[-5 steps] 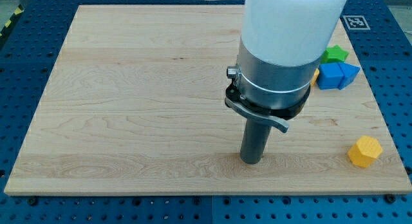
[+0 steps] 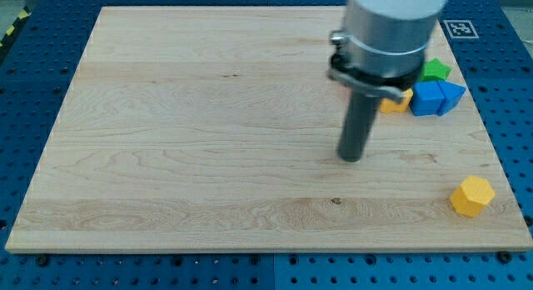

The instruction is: Push the yellow hexagon below the red circle

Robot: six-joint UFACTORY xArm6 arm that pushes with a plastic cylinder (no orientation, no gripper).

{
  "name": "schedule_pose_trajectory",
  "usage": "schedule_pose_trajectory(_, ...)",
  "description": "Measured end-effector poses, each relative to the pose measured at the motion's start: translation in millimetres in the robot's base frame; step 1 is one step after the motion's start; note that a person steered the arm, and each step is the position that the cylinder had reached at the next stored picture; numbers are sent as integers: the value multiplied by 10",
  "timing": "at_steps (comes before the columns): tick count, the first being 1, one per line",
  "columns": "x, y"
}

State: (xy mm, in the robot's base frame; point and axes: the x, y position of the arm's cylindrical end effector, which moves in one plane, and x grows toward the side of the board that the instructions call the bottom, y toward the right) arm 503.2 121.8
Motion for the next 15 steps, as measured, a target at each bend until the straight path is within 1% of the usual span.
schedule_pose_trajectory(2,14,1390)
schedule_pose_trajectory(3,475,1735)
schedule_pose_trajectory(4,845,1682)
schedule_pose_trajectory(5,832,1644)
schedule_pose_trajectory(7,805,989)
schedule_pose_trajectory(8,640,880)
schedule_pose_trajectory(10,531,818)
schedule_pose_trajectory(12,460,522)
schedule_pose_trajectory(13,308,404)
schedule_pose_trajectory(14,53,404)
schedule_pose_trajectory(15,-88,404)
